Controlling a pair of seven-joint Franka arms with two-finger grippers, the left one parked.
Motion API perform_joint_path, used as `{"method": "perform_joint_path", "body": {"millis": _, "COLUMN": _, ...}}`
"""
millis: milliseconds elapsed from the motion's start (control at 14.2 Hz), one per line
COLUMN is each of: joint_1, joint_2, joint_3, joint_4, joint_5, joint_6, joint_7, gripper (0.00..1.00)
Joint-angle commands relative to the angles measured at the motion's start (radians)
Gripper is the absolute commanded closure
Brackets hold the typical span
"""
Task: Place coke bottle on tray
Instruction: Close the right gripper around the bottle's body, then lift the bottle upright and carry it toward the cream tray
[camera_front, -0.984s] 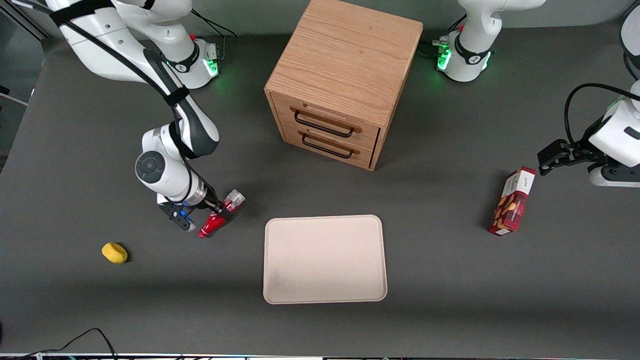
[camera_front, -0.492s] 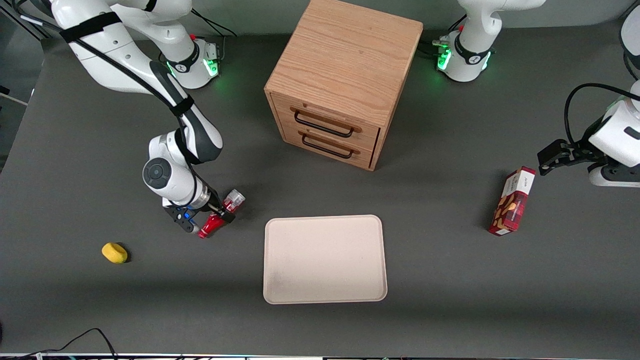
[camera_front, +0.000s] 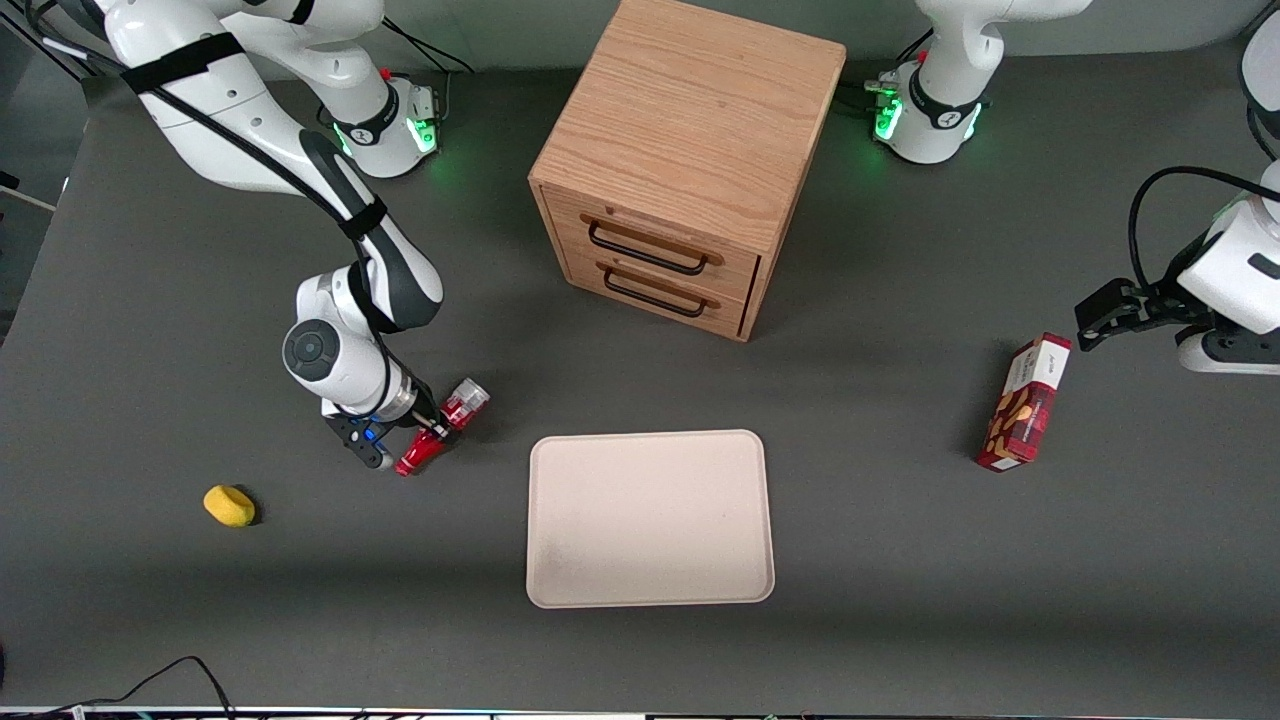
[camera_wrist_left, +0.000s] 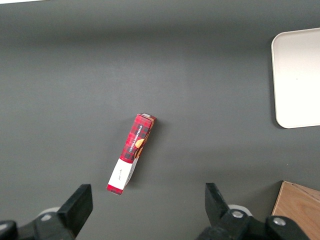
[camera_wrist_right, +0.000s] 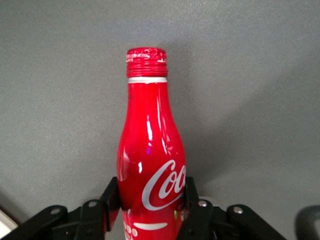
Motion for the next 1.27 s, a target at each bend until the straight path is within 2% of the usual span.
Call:
{"method": "perform_joint_path", "body": {"millis": 0, "joint_1": 0.022, "joint_2": 0.013, "joint_3": -0.016, "joint_4": 0.021, "joint_5": -0.001, "joint_6": 0.011, "joint_7": 0.021, "gripper": 0.87}}
{"method": "perform_joint_path", "body": {"millis": 141, "joint_1": 0.022, "joint_2": 0.006, "joint_3": -0.016, "joint_4": 0.040, "joint_5": -0.001, "joint_6": 0.001, "joint_7": 0.019, "gripper": 0.97}}
{"method": "perform_joint_path", "body": {"millis": 211, "joint_1": 0.022, "joint_2": -0.008, "joint_3": -0.016, "joint_4": 0.049, "joint_5": -0.001, "joint_6": -0.014, "joint_7": 0.018, "gripper": 0.98}}
{"method": "perform_joint_path", "body": {"millis": 492, "joint_1": 0.027, "joint_2": -0.068, "joint_3": -0.014, "joint_4": 0.215, "joint_5": -0.007, "joint_6": -0.305, "joint_7": 0.008, "gripper": 0.98}}
{"method": "perform_joint_path", "body": {"millis": 703, "joint_1": 0.048, "joint_2": -0.056, "joint_3": 0.001, "joint_4": 0.410, "joint_5": -0.088, "joint_6": -0.469, "joint_7": -0.021, "gripper": 0.97}}
{"method": "perform_joint_path", "body": {"millis": 844, "joint_1": 0.074, "joint_2": -0.039, "joint_3": 0.003, "joint_4": 0.518, "joint_5": -0.130, "joint_6": -0.517, "joint_7": -0.068, "gripper": 0.97}}
{"method": "perform_joint_path", "body": {"millis": 1055, "joint_1": 0.131, "joint_2": 0.006, "joint_3": -0.008, "joint_4": 0.651, "joint_5": -0.133, "joint_6": -0.529, "joint_7": -0.195, "gripper": 0.94}}
{"method": "perform_joint_path", "body": {"millis": 1195, "joint_1": 0.178, "joint_2": 0.091, "joint_3": -0.011, "joint_4": 0.766, "joint_5": -0.138, "joint_6": -0.528, "joint_7": -0.254, "gripper": 0.94}}
